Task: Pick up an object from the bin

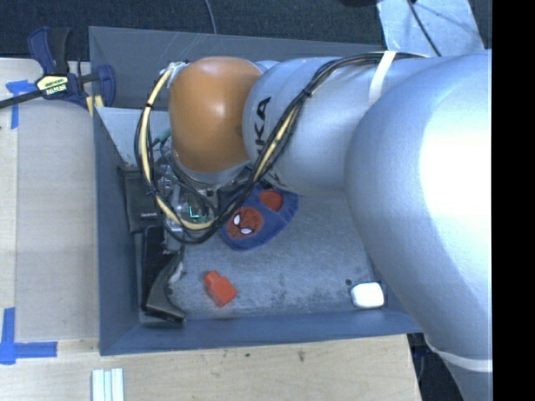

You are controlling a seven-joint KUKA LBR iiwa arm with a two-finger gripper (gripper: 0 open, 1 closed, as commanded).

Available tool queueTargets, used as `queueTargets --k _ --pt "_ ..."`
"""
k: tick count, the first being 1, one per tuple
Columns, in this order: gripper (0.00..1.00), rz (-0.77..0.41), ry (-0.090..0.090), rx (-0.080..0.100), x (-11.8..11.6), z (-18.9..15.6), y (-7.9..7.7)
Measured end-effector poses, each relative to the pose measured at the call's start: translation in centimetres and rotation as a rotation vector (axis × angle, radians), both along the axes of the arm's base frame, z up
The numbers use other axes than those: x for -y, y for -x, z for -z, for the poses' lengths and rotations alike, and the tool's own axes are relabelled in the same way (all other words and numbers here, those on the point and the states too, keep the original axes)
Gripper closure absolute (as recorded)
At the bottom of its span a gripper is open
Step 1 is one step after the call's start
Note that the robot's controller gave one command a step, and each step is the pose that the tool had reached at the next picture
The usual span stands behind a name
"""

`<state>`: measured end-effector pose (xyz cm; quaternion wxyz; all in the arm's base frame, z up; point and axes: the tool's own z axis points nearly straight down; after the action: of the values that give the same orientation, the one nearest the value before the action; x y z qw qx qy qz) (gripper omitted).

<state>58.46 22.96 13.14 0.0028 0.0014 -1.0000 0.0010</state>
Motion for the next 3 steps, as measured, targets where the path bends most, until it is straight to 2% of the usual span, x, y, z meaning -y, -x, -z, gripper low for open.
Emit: queueTargets --k 1,2,3 --pt "0.00 -0.412 -0.010 0.023 -0.8 3.7 -0.8" --pt "0.00 -1.483 -0.003 0.024 4.1 5.8 6.8" --pt "0.00 -1.745 -0.006 0.008 6.6 3.1 8.9"
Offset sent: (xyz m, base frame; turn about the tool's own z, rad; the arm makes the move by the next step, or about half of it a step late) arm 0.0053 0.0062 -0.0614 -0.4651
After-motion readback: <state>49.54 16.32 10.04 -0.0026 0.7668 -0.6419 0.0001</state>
